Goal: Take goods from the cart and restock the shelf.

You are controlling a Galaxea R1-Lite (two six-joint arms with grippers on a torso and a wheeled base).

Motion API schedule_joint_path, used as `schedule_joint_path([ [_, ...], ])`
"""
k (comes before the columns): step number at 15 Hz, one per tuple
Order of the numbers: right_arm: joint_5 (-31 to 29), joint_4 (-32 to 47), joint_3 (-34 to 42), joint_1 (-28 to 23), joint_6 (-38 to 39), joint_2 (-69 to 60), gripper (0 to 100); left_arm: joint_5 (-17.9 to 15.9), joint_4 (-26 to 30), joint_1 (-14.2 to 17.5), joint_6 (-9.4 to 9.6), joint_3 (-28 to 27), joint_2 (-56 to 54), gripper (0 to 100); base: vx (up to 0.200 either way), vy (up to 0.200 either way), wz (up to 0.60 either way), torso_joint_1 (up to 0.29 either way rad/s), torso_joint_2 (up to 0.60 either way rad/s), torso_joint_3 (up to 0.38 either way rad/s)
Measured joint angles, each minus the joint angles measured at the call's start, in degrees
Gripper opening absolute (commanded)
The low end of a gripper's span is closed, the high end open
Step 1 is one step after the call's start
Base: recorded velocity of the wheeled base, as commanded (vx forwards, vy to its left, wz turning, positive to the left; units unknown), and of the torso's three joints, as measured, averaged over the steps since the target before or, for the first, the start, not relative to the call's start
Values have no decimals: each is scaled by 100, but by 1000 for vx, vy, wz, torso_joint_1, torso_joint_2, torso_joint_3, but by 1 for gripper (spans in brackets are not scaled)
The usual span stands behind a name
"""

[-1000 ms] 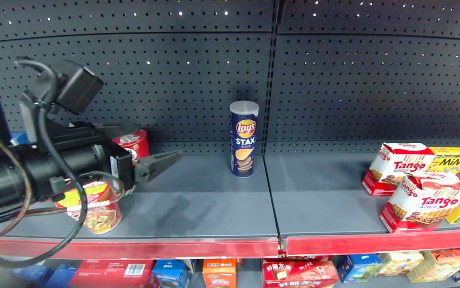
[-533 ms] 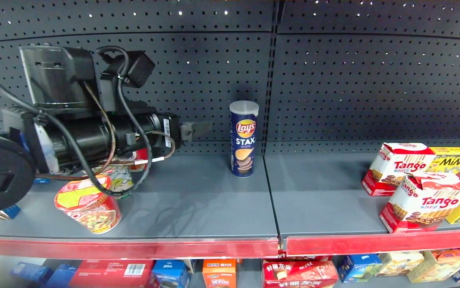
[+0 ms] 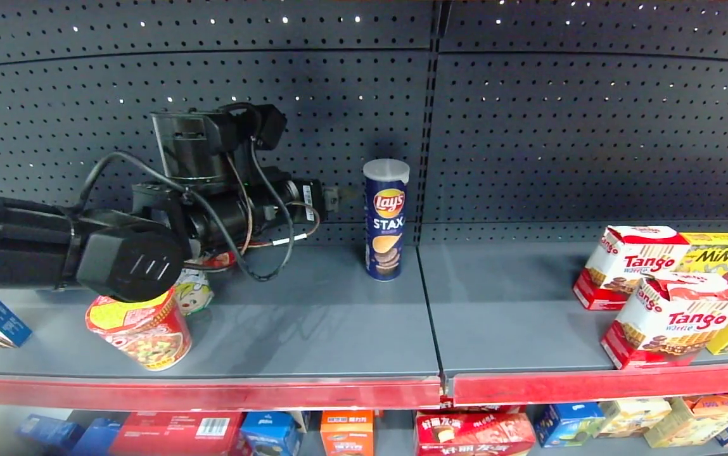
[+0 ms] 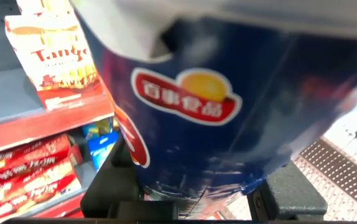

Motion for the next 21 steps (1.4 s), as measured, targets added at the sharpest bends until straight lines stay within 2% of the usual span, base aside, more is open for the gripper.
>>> schedule_joint_path([
  [3, 0, -185, 122, -7, -40, 63, 0, -24, -48, -55, 2, -122, 311, 100, 0, 0, 0, 0, 0, 0],
  [11, -46, -486, 276, -2, -71, 330, 0, -38, -107, -444, 18, -681, 1034, 100, 0, 0, 0, 0, 0, 0],
  [21, -33, -475, 362, -16, -187, 323, 0, 13, -79, -421, -9, -1542, 1841, 100, 0, 0, 0, 0, 0, 0],
])
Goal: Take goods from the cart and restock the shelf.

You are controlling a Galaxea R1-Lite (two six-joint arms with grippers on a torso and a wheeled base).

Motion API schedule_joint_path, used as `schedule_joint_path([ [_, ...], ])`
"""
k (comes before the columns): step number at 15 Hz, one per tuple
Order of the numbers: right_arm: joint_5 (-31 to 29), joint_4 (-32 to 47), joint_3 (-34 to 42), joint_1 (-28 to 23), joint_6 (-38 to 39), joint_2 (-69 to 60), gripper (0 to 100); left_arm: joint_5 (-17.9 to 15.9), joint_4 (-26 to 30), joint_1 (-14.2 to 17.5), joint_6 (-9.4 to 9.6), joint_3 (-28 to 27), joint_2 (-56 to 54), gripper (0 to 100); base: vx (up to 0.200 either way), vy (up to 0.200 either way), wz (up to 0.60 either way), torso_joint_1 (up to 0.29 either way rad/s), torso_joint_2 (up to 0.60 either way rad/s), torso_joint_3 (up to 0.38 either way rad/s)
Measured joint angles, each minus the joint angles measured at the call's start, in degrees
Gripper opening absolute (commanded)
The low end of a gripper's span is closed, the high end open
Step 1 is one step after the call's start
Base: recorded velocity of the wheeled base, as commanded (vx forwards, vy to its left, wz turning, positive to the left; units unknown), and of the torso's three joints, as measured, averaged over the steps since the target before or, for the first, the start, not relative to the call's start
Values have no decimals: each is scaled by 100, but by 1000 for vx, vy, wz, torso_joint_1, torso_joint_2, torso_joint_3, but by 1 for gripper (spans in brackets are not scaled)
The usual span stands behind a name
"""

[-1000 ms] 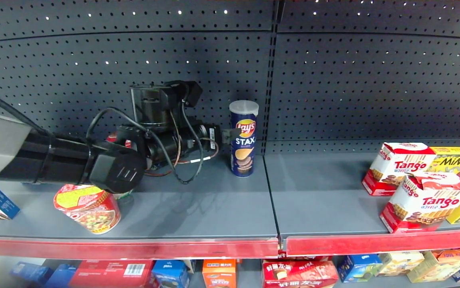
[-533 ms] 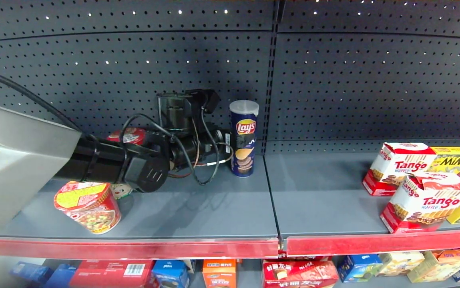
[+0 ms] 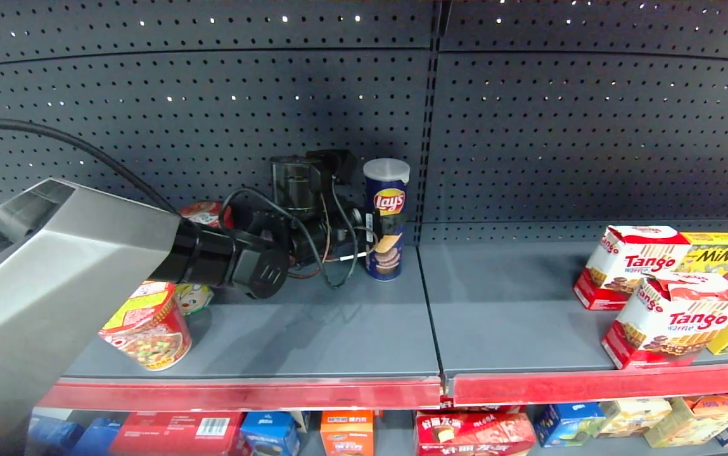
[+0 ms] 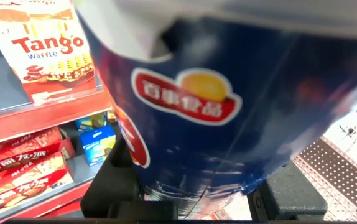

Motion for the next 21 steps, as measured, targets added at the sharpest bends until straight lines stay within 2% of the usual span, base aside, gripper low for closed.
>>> schedule_joint_path([
  [5, -13, 66, 18, -11, -2, -174, 0, 1, 54, -1, -2, -399, 330, 100, 0, 0, 0, 0, 0, 0],
  [21, -9, 71, 21, -24, -108, -354, 0, 112, 148, -17, -2, -730, 634, 100, 0, 0, 0, 0, 0, 0],
])
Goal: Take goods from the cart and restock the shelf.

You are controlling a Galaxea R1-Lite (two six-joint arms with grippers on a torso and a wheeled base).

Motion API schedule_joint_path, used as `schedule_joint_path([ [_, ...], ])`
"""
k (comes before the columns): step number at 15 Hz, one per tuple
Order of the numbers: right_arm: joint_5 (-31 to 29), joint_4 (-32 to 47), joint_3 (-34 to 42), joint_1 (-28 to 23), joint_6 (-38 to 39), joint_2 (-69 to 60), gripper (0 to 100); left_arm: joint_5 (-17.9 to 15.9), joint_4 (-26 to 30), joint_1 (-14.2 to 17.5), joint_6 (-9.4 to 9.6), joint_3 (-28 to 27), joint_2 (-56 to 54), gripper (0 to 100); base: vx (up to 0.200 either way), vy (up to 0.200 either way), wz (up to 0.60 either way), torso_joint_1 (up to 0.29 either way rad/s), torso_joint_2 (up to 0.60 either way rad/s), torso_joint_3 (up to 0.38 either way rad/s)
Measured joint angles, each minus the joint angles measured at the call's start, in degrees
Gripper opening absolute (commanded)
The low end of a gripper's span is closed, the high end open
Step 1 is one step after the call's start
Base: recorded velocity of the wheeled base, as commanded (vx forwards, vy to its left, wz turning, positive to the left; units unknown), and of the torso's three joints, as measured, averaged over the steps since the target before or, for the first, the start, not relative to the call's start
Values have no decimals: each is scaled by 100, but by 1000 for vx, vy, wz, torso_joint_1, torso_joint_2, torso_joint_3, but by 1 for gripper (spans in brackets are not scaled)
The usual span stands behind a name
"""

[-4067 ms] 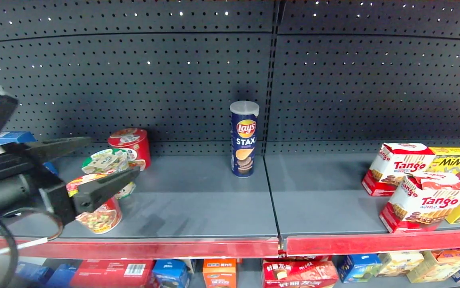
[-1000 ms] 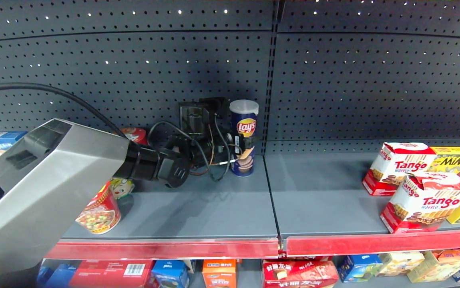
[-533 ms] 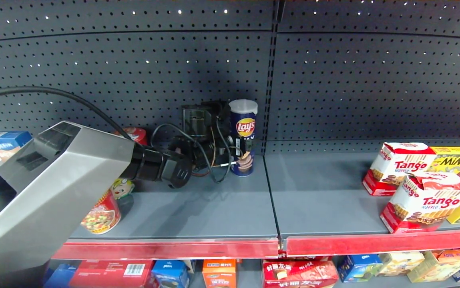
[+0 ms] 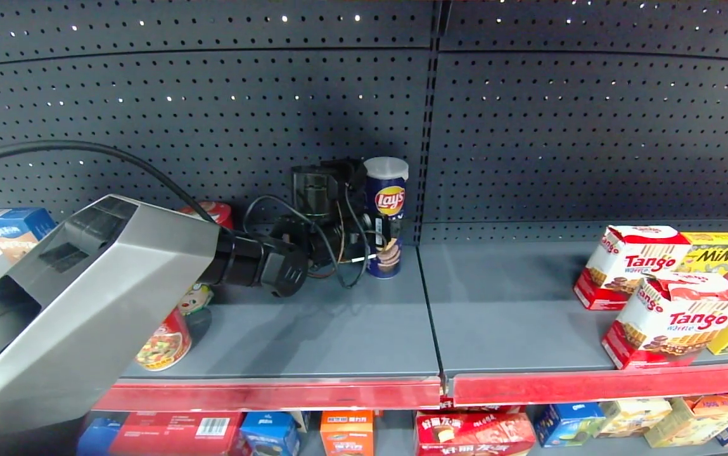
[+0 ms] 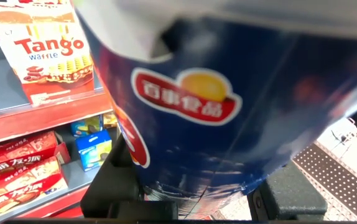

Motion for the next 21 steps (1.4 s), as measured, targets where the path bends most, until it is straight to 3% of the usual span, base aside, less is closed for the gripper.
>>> schedule_joint_path([
  [21, 6, -5, -7, 0, 0, -20, 0, 100, 0, -2, 11, -20, 30, 100, 0, 0, 0, 0, 0, 0],
])
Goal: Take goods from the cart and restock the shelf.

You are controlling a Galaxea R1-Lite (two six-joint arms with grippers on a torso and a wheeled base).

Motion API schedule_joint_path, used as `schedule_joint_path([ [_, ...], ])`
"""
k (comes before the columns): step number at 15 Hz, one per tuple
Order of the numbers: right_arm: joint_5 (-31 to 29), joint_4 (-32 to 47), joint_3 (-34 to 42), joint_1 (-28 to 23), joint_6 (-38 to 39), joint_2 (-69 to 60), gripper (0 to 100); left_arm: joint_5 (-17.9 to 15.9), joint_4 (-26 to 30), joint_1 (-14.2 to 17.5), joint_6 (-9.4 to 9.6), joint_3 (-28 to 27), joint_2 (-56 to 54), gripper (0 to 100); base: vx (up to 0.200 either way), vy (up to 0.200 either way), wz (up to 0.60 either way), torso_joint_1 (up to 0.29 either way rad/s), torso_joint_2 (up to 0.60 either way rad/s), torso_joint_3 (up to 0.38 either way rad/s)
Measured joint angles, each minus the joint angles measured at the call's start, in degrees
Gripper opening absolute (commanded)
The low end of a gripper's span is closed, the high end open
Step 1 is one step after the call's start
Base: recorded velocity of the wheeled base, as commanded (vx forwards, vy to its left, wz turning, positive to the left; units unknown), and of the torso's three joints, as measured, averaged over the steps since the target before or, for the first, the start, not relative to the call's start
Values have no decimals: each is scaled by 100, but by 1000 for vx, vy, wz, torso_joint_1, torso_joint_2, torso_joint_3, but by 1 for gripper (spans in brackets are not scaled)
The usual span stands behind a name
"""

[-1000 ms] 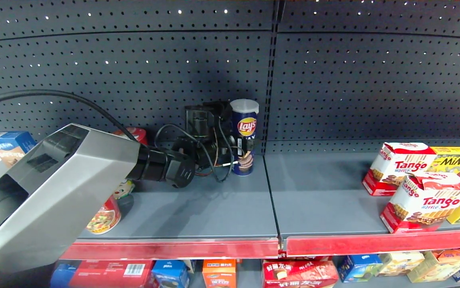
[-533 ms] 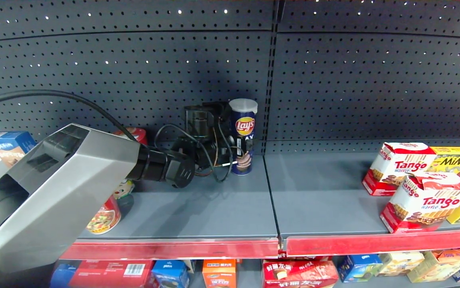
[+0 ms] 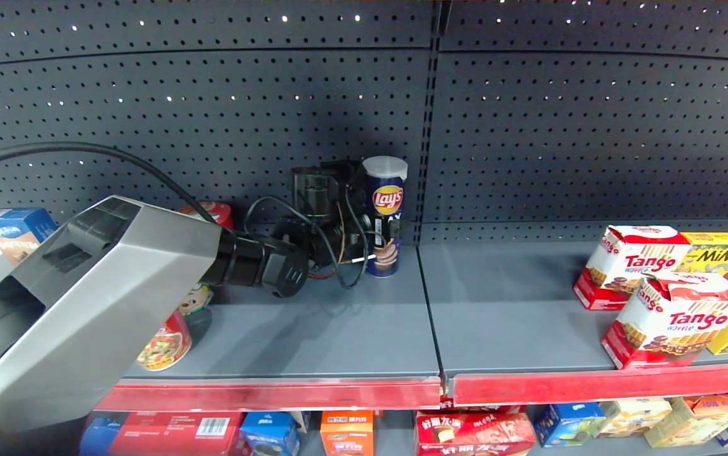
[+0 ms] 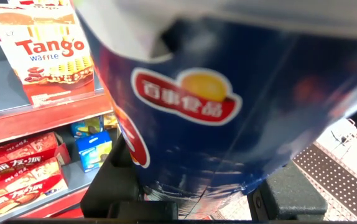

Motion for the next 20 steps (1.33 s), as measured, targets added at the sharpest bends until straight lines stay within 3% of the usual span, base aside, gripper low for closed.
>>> schedule_joint_path([
  [1, 0, 0, -4, 0, 0, 0, 0, 0, 0, 2, -2, 0, 6, 0, 0, 0, 0, 0, 0, 0],
  [12, 0, 2, -55, 0, 0, -7, 0, 87, -15, -22, 0, 45, 68, 0, 0, 0, 0, 0, 0, 0],
  [17, 29, 2, -59, 7, -2, -84, 0, 150, -4, -59, -2, 483, -293, 0, 0, 0, 0, 0, 0, 0],
  [20, 38, 5, -55, 18, -2, -169, 0, 194, -61, -85, -2, 1067, -722, 0, 0, 0, 0, 0, 0, 0],
])
